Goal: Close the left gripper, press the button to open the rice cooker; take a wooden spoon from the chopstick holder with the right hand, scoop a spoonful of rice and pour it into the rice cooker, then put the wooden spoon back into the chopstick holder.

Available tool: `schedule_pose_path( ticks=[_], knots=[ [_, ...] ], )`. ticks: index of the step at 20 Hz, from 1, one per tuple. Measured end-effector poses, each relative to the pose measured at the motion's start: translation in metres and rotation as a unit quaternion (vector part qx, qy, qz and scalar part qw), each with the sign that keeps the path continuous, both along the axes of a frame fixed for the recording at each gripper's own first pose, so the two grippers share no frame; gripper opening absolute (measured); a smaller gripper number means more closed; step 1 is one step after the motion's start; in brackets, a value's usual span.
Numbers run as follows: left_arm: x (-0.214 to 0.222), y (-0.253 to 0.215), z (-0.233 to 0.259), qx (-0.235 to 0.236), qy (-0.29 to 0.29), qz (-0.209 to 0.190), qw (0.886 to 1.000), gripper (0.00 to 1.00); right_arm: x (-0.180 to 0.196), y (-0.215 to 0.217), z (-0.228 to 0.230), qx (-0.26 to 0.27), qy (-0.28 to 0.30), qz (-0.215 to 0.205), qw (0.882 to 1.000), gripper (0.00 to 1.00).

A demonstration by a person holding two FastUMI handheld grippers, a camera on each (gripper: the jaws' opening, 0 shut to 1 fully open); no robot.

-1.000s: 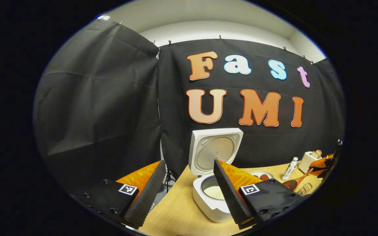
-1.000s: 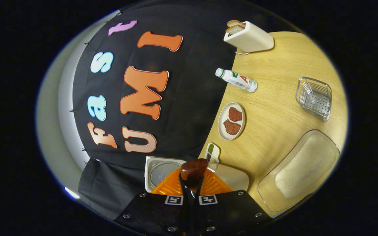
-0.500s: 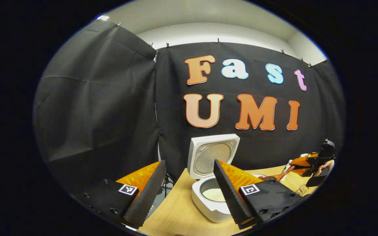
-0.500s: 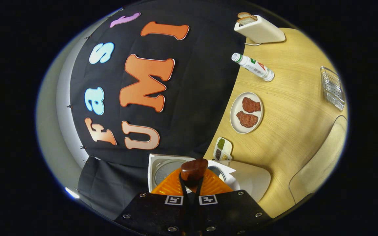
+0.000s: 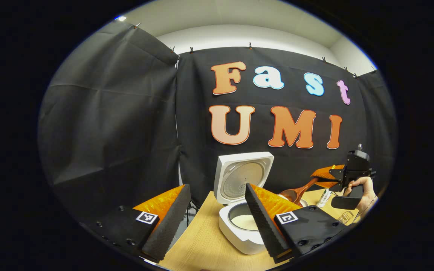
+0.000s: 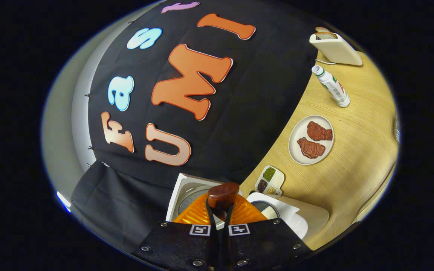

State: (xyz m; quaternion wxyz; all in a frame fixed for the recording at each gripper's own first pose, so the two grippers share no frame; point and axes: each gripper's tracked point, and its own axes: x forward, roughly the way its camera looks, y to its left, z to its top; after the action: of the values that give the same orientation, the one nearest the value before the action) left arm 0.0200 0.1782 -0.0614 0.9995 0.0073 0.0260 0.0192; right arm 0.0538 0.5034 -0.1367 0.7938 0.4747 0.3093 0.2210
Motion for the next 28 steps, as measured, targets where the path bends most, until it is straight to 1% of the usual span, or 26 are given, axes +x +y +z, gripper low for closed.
schedule_pose_path(
  ticks=[5,15,19,24,28],
  knots=[
    [0.006,0.007,0.001,0.003,0.002,0.006,1.0,0.99,0.007,0.021,0.009,-0.024,-0.027,0.014,0.999,0.04],
    [0.012,0.003,-0.001,0.002,0.005,0.008,1.0,0.98,0.017,0.03,0.013,-0.079,-0.074,0.031,0.994,0.03],
    [0.013,0.0,0.0,0.002,0.004,0.007,1.0,0.98,0.018,0.032,0.018,-0.108,-0.105,0.04,0.988,0.03],
    [0.011,-0.001,-0.001,0.003,0.003,0.007,1.0,0.98,0.017,0.038,0.029,-0.148,-0.155,0.057,0.975,0.03],
    [0.01,0.001,0.0,0.001,0.003,0.01,1.0,0.98,0.013,0.043,0.033,-0.16,-0.175,0.068,0.969,0.03]
  ],
)
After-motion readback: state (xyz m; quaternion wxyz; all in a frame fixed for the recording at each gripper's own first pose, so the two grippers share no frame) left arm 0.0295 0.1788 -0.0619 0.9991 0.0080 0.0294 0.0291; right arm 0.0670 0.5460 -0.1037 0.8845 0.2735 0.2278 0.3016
